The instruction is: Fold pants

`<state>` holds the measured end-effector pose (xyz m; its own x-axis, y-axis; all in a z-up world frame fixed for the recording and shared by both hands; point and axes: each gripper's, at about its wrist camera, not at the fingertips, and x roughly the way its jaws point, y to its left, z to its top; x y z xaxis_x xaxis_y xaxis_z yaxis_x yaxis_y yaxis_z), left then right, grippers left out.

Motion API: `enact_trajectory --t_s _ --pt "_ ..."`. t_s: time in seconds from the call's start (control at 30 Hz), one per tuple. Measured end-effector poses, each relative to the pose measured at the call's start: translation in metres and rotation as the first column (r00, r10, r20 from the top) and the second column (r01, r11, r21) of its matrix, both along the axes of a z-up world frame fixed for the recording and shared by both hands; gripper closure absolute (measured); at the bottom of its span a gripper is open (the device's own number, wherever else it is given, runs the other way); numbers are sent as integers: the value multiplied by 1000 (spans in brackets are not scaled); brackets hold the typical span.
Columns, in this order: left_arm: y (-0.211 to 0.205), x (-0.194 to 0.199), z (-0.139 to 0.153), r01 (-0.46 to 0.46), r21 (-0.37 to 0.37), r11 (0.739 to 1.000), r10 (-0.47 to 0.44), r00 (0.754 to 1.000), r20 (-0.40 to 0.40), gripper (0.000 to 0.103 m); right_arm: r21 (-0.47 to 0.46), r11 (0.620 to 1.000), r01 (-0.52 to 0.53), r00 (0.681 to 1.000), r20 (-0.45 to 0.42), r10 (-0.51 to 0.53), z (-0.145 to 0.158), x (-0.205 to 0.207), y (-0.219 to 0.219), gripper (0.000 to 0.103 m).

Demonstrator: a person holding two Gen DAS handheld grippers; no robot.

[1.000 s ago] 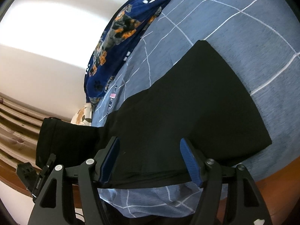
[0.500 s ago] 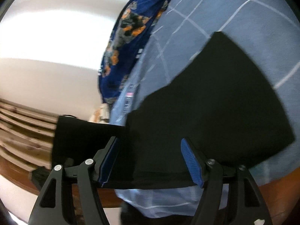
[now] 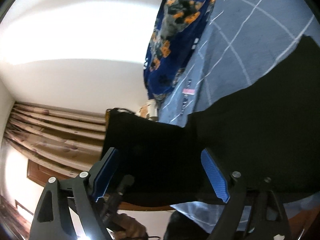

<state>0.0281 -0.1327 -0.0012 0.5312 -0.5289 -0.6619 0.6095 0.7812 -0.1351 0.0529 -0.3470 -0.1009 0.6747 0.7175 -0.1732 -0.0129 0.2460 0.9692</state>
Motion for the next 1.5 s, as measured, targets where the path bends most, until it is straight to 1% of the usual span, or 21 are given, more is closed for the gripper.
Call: enact_trajectory --t_s 0.2,0.43,0.53,0.6,0.67,0.7,0.73,0.77,0.8,0.83,0.9,0.97,1.0,1.03,1.1,1.2,1.3,1.33,1.4,1.43,1.5 --pt "-24 -4 -10 41 30 999 -41 999 -12 81 93 993 -74 997 -6 75 -1 16 10 12" --pt "-56 -13 -28 104 104 989 -105 995 -2 81 114 983 -144 987 -57 151 -2 33 21 12" --pt "-71 -17 -39 132 151 980 -134 991 5 81 89 985 -149 984 -87 156 -2 36 20 13" --pt "-81 -23 -47 152 194 969 -159 987 21 81 55 987 -153 979 -126 159 -4 36 19 25" --pt "-90 -29 -53 160 237 958 -177 983 52 81 31 987 -161 975 -153 164 -7 35 17 31" --pt "-93 -31 -56 159 255 954 -182 981 67 81 7 987 -161 973 -168 160 -9 34 15 41" --pt "-96 -33 -58 159 272 949 -188 979 82 80 -9 987 -163 971 -178 159 -11 32 14 48" --pt "-98 -34 -59 162 286 944 -195 977 89 78 -24 986 -164 969 -190 156 -14 30 11 62" --pt "-99 -34 -61 168 288 943 -200 976 84 73 -41 985 -166 967 -203 154 -17 28 7 70" --pt "-99 -35 -61 175 284 943 -204 976 77 69 -45 985 -167 966 -207 155 -21 27 5 72" --pt "-98 -38 -62 193 269 943 -219 973 69 61 -55 984 -167 966 -209 152 -27 25 0 83" --pt "-97 -44 -61 197 271 942 -228 970 87 48 -74 982 -173 968 -198 155 -30 23 -1 85" --pt "-96 -45 -60 197 270 942 -230 968 97 38 -78 983 -166 969 -200 148 -33 22 -3 85" --pt "-92 -49 -57 196 260 946 -231 967 112 33 -79 984 -161 969 -201 142 -35 22 -5 86" --pt "-85 -52 -51 196 233 953 -228 966 119 30 -80 986 -148 972 -194 130 -37 19 -10 86" --pt "-66 -50 -40 165 187 968 -191 973 130 18 -87 987 -137 978 -172 121 -36 13 -18 87" --pt "-40 -39 -29 71 154 985 -96 982 164 18 -98 988 -118 981 -163 101 -36 10 -26 88" --pt "-26 -31 -25 44 115 992 -60 988 140 18 -106 989 -104 983 -160 86 -37 8 -31 88" --pt "-7 -20 -22 26 51 998 -31 996 87 17 -104 992 -74 985 -164 57 -42 5 -44 88" --pt "2 -14 -22 1 44 999 -4 997 78 16 -98 993 -59 984 -171 42 -45 3 -49 88" --pt "14 -5 -26 -60 78 995 52 995 89 16 -82 996 -28 984 -180 13 -52 -1 -62 88"
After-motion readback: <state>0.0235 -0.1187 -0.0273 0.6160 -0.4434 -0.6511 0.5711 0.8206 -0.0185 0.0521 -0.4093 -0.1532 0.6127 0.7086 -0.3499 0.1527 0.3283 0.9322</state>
